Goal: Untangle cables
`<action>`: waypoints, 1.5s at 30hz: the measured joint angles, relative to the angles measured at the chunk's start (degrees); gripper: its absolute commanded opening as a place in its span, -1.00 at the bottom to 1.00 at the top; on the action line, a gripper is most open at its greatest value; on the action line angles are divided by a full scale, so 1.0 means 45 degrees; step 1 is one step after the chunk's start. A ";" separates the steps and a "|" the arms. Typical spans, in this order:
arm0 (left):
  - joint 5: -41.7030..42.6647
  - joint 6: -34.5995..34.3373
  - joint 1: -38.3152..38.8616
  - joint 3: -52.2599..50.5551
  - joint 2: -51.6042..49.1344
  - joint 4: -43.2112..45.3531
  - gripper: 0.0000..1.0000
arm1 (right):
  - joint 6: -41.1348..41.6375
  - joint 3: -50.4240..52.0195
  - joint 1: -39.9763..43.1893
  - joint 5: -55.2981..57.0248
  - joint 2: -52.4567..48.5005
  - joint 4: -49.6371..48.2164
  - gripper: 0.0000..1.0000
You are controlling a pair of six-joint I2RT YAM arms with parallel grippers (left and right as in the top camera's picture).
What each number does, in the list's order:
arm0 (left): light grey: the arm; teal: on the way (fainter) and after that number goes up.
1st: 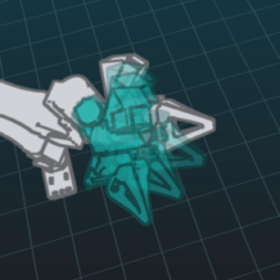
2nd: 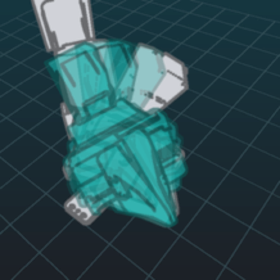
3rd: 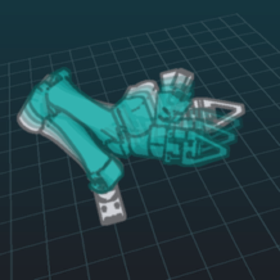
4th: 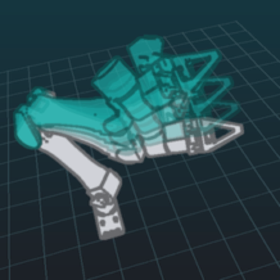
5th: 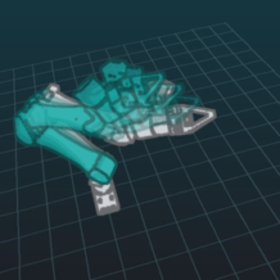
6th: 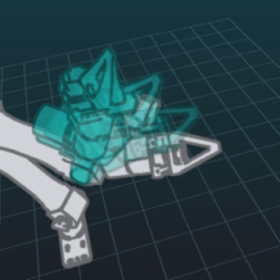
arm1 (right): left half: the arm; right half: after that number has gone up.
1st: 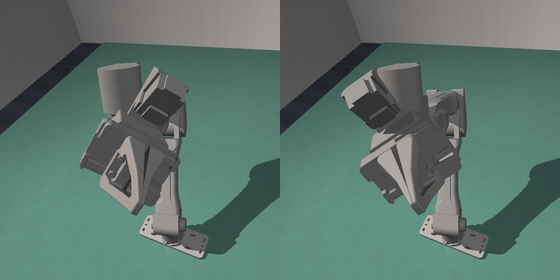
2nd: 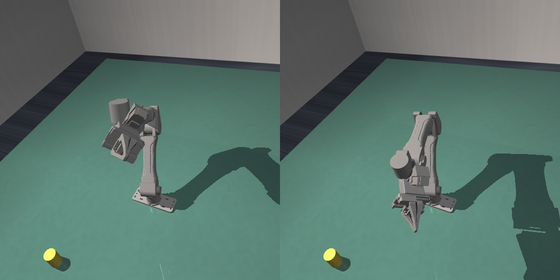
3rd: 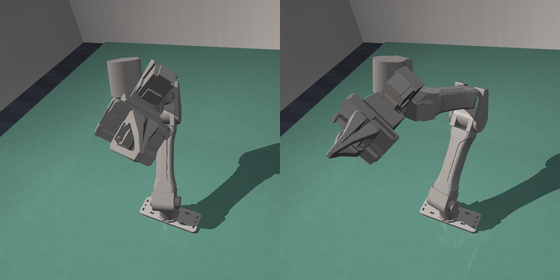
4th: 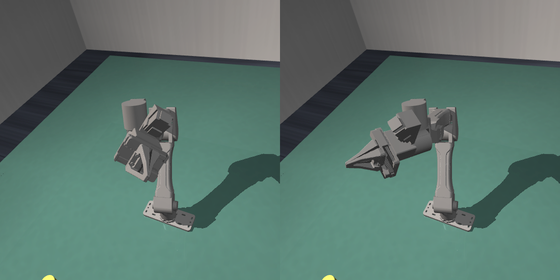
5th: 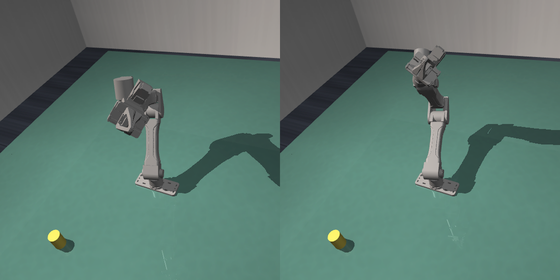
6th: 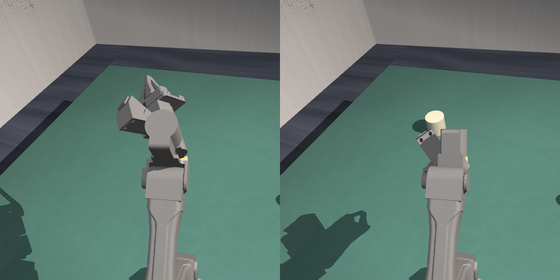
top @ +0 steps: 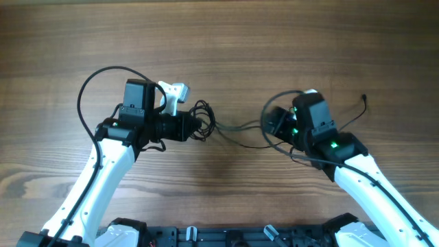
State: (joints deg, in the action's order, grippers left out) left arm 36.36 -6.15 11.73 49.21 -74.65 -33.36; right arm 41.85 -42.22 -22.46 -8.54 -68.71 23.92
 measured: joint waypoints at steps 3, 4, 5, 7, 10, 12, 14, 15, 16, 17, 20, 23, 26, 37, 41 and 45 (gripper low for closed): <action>0.0141 0.0000 0.0000 0.0000 0.0000 0.0078 -0.92 | -0.1583 0.0005 0.0015 -0.2458 0.0000 -0.1923 0.85; 0.0282 0.0005 0.0000 0.0000 0.0000 0.0107 -0.92 | -0.2025 0.0000 0.0000 -0.3133 0.0010 -0.2307 0.85; 0.0529 0.0039 0.0000 0.0000 0.0000 0.0185 -0.92 | -0.2414 0.0000 0.0000 -0.3599 0.0010 -0.2501 0.85; 0.1229 0.0359 -0.0005 0.0000 0.0000 0.0321 -0.92 | -0.2992 0.0000 0.0000 -0.3910 0.0010 -0.2569 0.84; 0.2569 0.1093 -0.0005 0.0000 0.0000 0.0423 -0.92 | -0.3385 0.0000 -0.0039 -0.4022 -0.0083 -0.2613 0.82; 0.3492 0.1685 -0.0005 0.0000 0.0000 0.0457 -0.92 | -0.3565 0.0000 -0.0170 -0.4075 -0.0369 -0.2754 0.69; 0.4167 0.2215 -0.0005 0.0000 0.0000 0.0476 -0.92 | -0.3628 0.0000 -0.0359 -0.4109 -0.0709 -0.2924 0.59; 0.4410 0.2395 -0.0005 0.0000 0.0000 0.0476 -0.92 | -0.3653 0.0000 -0.0457 -0.4109 -0.0913 -0.3050 0.58; 0.4716 0.2633 0.0000 0.0000 0.0000 0.0476 -0.92 | -0.3677 0.0000 -0.0515 -0.4114 -0.1064 -0.3162 0.58; 0.4925 0.2793 -0.0005 0.0000 0.0000 0.0476 -0.92 | -0.3614 0.0000 -0.0563 -0.4119 -0.1243 -0.3342 0.57; 0.5591 0.3322 -0.0005 0.0000 0.0000 0.0476 -0.92 | -0.3478 0.0000 -0.0573 -0.4435 -0.1681 -0.3886 0.28; 0.5901 0.3507 -0.0015 0.0000 0.0000 0.0481 -0.92 | -0.3337 0.0005 -0.0573 -0.4896 -0.1749 -0.4454 0.11; 0.6382 0.3609 -0.0029 0.0000 0.0000 0.0661 -0.92 | -0.3317 0.0005 -0.0573 -0.5309 -0.1753 -0.4809 0.13; 0.3827 0.0112 -0.0024 -0.0034 0.0126 0.3181 0.03 | -0.4770 0.0005 -0.0539 -0.8369 -0.1768 -0.4600 0.28; 0.0767 -0.3230 -0.0029 -0.0029 0.0126 0.3954 0.53 | -0.5090 0.0005 -0.0573 -0.8631 -0.1768 -0.3837 0.20; -0.1787 -0.5746 -0.0029 -0.0029 0.0126 0.4002 0.97 | -0.5319 -0.0005 -0.0578 -0.8053 -0.1768 -0.2356 0.20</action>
State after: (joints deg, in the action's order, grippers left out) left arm 28.32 -32.01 11.60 49.08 -74.08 -15.35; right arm 17.91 -42.24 -25.06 -44.77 -76.66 13.32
